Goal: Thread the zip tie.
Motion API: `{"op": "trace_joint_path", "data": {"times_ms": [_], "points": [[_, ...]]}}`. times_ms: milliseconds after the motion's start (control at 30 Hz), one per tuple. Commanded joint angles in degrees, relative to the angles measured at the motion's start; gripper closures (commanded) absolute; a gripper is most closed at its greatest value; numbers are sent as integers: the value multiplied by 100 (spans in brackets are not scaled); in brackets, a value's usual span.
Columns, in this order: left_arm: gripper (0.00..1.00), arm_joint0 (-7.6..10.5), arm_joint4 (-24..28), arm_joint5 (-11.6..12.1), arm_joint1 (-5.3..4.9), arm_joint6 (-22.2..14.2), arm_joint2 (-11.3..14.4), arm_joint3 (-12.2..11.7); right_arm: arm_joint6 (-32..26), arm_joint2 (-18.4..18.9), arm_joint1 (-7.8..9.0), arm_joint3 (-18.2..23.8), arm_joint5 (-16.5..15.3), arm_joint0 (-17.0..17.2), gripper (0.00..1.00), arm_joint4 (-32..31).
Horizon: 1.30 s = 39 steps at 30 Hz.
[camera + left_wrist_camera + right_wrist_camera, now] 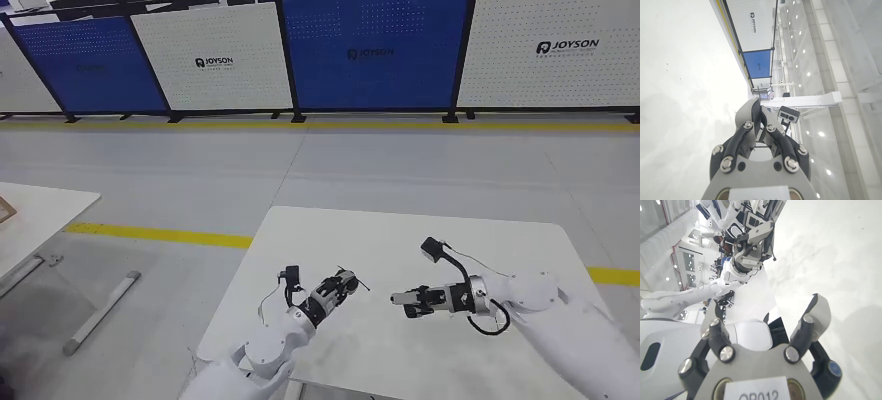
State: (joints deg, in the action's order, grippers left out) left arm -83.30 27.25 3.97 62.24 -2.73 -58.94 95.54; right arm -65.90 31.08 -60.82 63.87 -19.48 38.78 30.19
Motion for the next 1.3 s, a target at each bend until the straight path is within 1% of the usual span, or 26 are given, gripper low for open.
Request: {"op": "trace_joint_path", "data": {"times_ms": [0, 33, 67, 467, 567, 633, 733, 767, 800, 1133, 1267], "points": [[100, 10, 72, -61, 2, -133, -21, -11, -85, -36, -142, -233, 0, -46, 0, 76], [100, 10, 82, -69, 3, -151, -25, -12, -241, -92, -222, -383, 0, -83, 0, 104], [100, 10, 82, -69, 3, -151, -25, -12, -291, -105, -250, -438, 0, -101, 0, 136], [100, 9, 103, -83, 9, -150, -17, -23, -291, -105, -250, -438, 0, -101, 0, 136], [100, 5, 194, -137, 36, -52, -11, -24, 9, -85, -264, -362, 127, -14, 0, -43], [100, -2, 278, -157, 52, -25, -11, 14, -35, -67, -313, -448, 66, 9, 0, 108], [100, -20, 453, -215, 67, -55, -48, 40, -76, -180, -489, -654, 0, -23, 0, 197], [100, -14, 463, -231, 70, -72, -70, 38, -107, -207, -573, -747, 0, -42, 0, 260], [100, -13, 467, -237, 72, -81, -82, 37, -130, -211, -595, -764, 0, -46, 0, 285], [100, -19, 480, -236, 80, -82, -71, 35, -130, -211, -595, -764, 0, -46, 0, 285], [100, -64, 665, -282, 90, -305, -87, 86, 73, -143, -601, -654, 105, 32, 0, 150]]}}
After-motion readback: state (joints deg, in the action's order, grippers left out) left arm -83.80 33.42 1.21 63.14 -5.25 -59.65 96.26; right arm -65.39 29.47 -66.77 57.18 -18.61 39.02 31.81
